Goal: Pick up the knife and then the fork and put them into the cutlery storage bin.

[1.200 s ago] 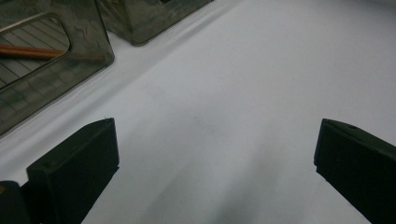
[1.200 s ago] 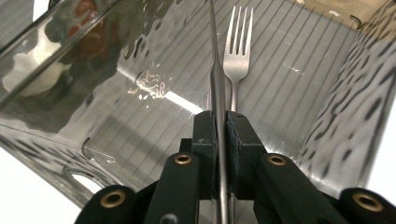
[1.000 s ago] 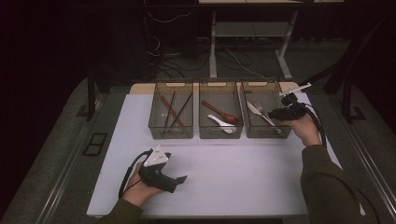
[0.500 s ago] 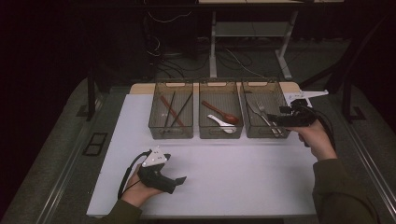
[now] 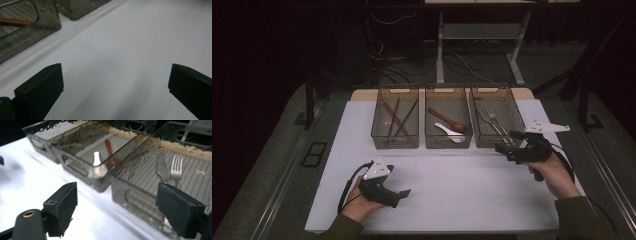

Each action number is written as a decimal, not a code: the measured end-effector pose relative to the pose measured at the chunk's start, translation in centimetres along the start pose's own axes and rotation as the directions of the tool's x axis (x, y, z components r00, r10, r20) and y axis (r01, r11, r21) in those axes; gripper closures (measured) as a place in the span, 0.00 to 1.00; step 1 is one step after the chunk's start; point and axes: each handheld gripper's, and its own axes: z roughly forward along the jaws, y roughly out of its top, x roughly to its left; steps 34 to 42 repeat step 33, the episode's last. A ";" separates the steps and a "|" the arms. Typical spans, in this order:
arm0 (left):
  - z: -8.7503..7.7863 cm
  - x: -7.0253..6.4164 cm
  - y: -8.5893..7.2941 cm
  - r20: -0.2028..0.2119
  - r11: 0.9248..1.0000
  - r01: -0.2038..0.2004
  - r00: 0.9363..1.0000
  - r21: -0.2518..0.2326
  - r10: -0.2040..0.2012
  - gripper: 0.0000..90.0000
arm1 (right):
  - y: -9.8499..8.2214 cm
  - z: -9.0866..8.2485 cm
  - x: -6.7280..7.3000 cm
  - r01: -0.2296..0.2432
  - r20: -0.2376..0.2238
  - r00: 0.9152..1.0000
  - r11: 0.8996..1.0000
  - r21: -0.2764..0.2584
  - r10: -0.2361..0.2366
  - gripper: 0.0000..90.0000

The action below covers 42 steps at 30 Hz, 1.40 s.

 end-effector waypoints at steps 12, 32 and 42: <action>-0.1 -0.2 0.1 0.002 1.000 -0.005 1.000 -0.009 0.005 0.00 | -4.6 -0.6 1.9 0.000 -0.053 0.999 1.000 0.006 0.000 0.17; -0.3 -0.1 0.1 0.005 1.000 -0.008 1.000 -0.009 0.008 0.00 | -8.5 -1.5 3.0 0.015 -0.062 0.998 0.999 0.043 -0.012 0.15; -0.3 -0.1 0.1 0.005 1.000 -0.009 1.000 -0.009 0.009 0.00 | -8.5 -1.5 3.0 0.014 -0.062 0.998 0.999 0.042 -0.012 0.15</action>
